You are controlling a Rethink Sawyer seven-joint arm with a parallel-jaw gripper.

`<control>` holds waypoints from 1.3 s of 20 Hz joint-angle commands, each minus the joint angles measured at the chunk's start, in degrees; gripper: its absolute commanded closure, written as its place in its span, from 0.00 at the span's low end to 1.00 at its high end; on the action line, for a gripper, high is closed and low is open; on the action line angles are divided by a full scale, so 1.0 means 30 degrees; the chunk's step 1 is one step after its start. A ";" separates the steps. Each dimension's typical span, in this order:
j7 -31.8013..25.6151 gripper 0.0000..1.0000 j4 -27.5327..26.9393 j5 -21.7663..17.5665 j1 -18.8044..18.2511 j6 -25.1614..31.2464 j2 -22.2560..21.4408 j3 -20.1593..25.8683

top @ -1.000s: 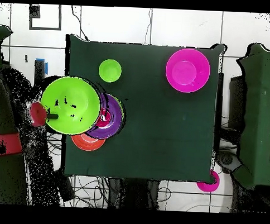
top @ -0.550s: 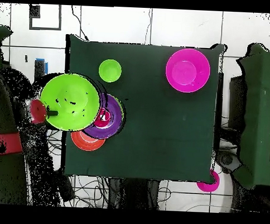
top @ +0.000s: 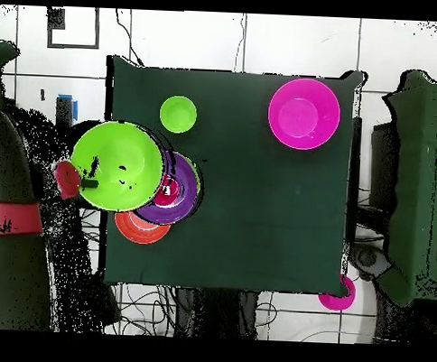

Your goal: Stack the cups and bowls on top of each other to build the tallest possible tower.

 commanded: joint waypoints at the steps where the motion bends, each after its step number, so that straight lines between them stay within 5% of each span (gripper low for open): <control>1: 0.4460 1.00 0.2150 0.0045 0.0194 -0.1126 0.1142 0.0443; 26: 0.4839 1.00 0.2381 0.0046 0.0345 -0.1978 0.1669 0.0192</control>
